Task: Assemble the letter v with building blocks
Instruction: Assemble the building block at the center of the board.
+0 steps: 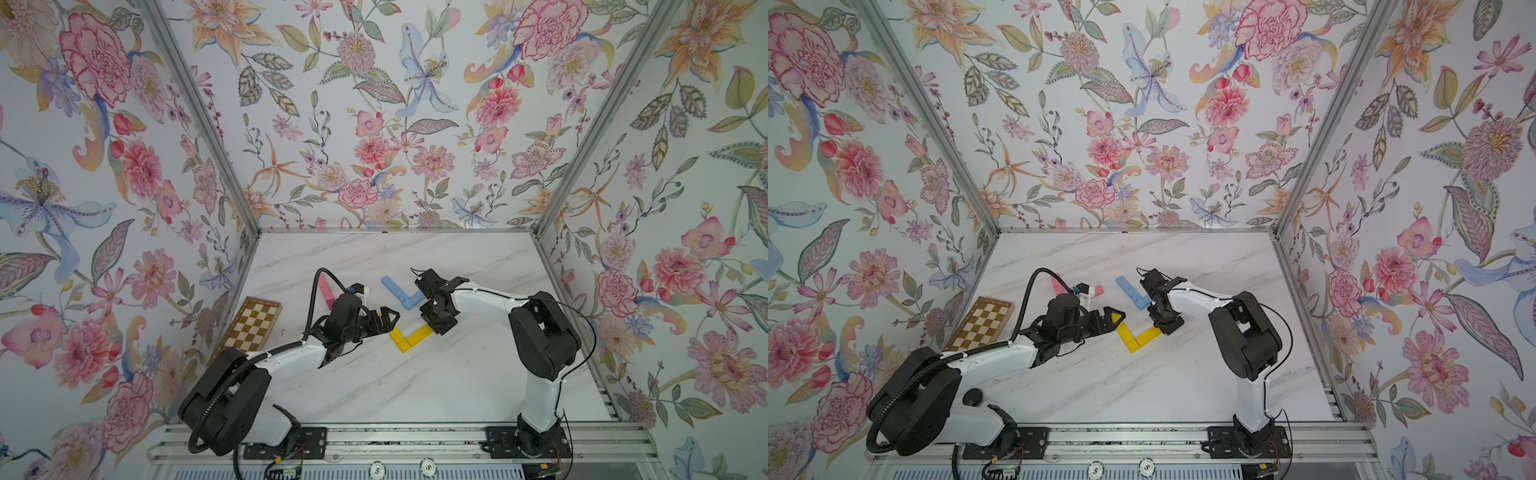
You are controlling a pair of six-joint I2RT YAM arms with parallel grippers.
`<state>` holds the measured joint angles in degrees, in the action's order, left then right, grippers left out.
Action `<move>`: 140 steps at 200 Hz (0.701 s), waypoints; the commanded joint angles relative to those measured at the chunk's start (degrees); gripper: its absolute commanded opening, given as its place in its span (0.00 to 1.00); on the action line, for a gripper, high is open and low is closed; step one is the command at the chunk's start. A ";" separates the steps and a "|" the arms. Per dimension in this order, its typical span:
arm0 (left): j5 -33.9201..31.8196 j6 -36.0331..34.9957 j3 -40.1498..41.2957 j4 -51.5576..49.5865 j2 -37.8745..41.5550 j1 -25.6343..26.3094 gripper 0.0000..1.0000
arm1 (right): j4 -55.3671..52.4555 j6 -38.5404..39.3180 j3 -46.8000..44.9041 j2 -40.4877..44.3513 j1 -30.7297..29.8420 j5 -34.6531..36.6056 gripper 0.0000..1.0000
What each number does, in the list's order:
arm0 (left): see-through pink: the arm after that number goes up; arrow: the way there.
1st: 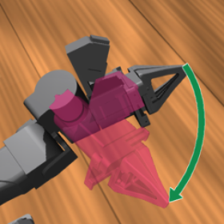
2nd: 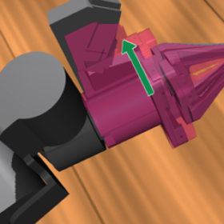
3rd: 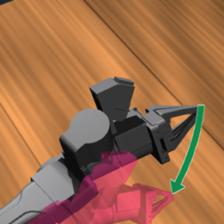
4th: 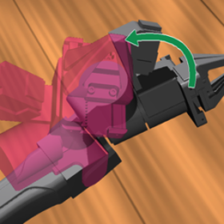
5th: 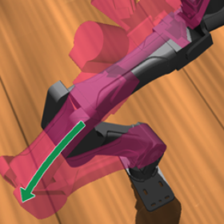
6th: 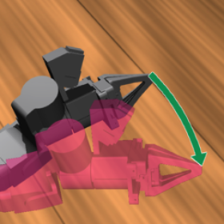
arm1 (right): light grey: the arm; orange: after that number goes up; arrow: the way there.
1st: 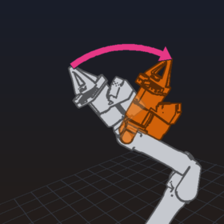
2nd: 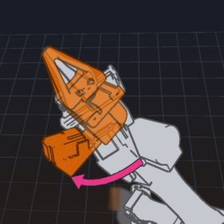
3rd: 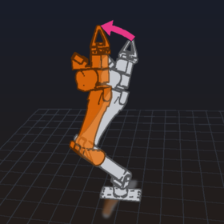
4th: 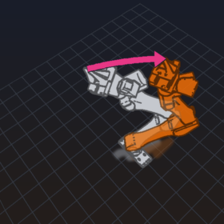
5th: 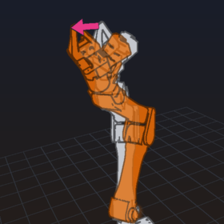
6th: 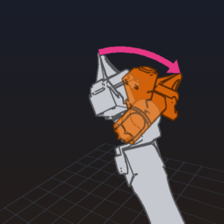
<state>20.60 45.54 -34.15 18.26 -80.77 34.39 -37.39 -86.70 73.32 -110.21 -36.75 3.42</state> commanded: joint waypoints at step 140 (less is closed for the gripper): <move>0.56 0.50 0.84 0.43 0.32 -0.72 0.99 | -3.87 0.99 1.68 0.34 0.10 0.46 0.56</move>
<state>20.62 45.54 -33.87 18.31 -80.77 34.39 -37.91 -87.44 73.84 -110.21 -36.99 2.76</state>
